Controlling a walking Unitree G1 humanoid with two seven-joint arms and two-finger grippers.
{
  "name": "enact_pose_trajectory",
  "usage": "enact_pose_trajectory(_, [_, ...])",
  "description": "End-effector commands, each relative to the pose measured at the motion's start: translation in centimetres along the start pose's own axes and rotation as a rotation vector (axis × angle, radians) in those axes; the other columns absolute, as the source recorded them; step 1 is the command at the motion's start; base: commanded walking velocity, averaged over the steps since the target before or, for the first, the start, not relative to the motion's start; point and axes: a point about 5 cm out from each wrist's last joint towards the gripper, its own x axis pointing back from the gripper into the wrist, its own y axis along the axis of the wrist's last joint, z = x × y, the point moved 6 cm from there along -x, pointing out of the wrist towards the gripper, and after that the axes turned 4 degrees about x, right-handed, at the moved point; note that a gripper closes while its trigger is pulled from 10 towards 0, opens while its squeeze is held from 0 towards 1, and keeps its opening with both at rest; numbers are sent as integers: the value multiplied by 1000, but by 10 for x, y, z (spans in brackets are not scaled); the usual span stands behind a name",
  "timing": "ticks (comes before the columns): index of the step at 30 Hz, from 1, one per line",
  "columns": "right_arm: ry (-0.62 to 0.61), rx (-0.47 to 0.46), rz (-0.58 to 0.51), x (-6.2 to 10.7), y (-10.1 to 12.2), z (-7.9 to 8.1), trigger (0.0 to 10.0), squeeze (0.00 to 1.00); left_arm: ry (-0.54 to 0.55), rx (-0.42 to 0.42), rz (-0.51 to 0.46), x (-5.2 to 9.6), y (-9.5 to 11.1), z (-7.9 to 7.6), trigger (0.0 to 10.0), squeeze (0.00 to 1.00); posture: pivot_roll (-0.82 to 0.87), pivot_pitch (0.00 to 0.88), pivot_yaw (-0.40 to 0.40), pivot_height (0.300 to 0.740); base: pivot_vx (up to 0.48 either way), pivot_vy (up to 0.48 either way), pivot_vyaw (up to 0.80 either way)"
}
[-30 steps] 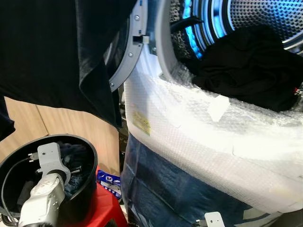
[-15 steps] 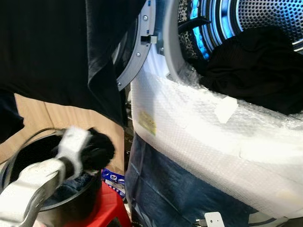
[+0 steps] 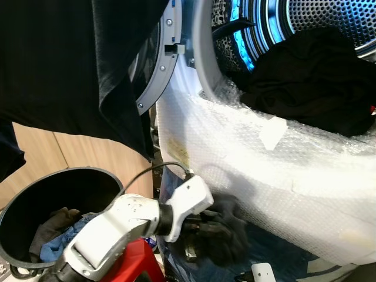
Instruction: Clothes washing
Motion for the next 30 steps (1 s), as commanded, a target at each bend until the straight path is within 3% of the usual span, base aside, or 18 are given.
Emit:
enact_pose_trajectory(1, [-18,-13,-14,0,1,-6,10000,0,-5,-23,-2,-1,0,0,0,0,26,0,-25,740,0,0,0])
enact_pose_trajectory(4, [21,70,-66,1,11,-7,10000,0,89,-2,75,12,-26,13,0,0,22,0,-25,740,0,0,0])
enact_pose_trajectory(6, [30,81,-72,1,12,-6,10000,0,99,-9,91,13,-29,15,0,0,22,0,-25,740,0,0,0])
enact_pose_trajectory(8, [90,144,-106,2,17,-6,10000,0,174,23,111,25,-39,26,0,0,21,0,-29,740,0,0,0])
enact_pose_trajectory(9, [141,225,-124,4,19,-6,10000,0,209,48,109,32,-44,29,0,0,19,0,-33,740,0,0,0])
enact_pose_trajectory(14, [235,347,-151,8,19,-5,10000,0,240,62,137,39,-56,32,0,0,15,0,-38,740,0,0,0])
enact_pose_trajectory(15, [316,392,-180,12,22,-1,10000,0,253,46,202,41,-73,33,0,0,17,1,-41,740,0,0,0])
enact_pose_trajectory(16, [338,403,-189,14,23,1,10000,0,256,42,218,41,-78,34,0,0,17,1,-41,740,0,0,0])
enact_pose_trajectory(17, [416,422,-221,19,26,6,10000,914,264,69,215,39,-83,35,0,0,19,0,-47,740,0,0,0])
enact_pose_trajectory(18, [416,422,-221,19,26,6,10000,914,264,69,215,39,-83,35,0,0,19,0,-47,740,0,0,0])
enact_pose_trajectory(19, [501,431,-260,26,32,8,10000,1000,256,83,217,36,-89,32,0,0,10,1,-48,740,0,0,0])
enact_pose_trajectory(21, [601,423,-280,34,35,11,10000,1000,250,93,214,33,-93,30,0,0,5,1,-47,740,0,0,0])
enact_pose_trajectory(23, [712,476,-294,46,35,9,10000,1000,243,95,220,28,-97,28,0,0,-6,2,-48,740,0,0,0])
enact_pose_trajectory(27, [841,521,-314,63,37,8,10000,1000,222,96,214,21,-97,24,0,0,-10,2,-49,740,0,0,0])
enact_pose_trajectory(30, [937,517,-362,79,50,13,10000,1000,201,101,182,7,-94,20,0,0,-16,0,-46,740,0,0,0])
